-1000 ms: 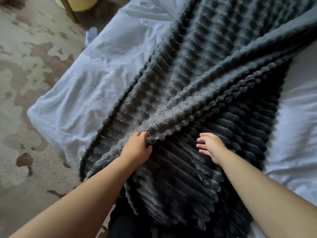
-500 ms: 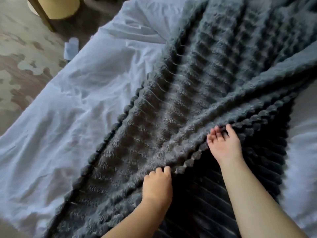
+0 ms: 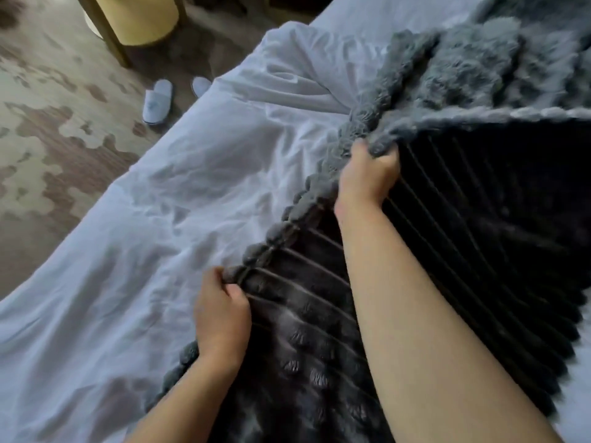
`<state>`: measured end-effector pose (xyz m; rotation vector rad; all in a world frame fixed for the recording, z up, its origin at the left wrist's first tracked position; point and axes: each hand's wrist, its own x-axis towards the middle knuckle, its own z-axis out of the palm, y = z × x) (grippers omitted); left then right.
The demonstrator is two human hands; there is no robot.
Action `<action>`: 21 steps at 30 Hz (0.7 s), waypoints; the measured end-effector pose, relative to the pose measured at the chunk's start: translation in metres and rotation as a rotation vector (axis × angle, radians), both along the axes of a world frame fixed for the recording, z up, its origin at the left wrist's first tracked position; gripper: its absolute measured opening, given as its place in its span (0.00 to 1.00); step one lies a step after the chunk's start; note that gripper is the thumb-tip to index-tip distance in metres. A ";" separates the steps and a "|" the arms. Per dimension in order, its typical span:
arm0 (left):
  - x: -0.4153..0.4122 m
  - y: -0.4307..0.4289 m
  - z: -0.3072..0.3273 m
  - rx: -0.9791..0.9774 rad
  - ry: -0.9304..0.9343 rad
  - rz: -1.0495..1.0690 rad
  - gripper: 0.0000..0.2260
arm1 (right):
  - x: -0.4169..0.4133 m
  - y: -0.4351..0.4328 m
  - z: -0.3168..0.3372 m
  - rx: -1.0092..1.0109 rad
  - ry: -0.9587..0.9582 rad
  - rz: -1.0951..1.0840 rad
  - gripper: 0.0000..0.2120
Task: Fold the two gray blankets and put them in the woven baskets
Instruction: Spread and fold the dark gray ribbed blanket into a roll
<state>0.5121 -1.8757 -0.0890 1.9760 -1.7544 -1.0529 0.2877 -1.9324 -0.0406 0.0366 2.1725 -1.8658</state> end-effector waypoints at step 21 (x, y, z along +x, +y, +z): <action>-0.103 -0.034 -0.017 0.139 0.174 -0.542 0.04 | -0.059 0.445 -0.047 0.298 -0.862 -0.217 0.25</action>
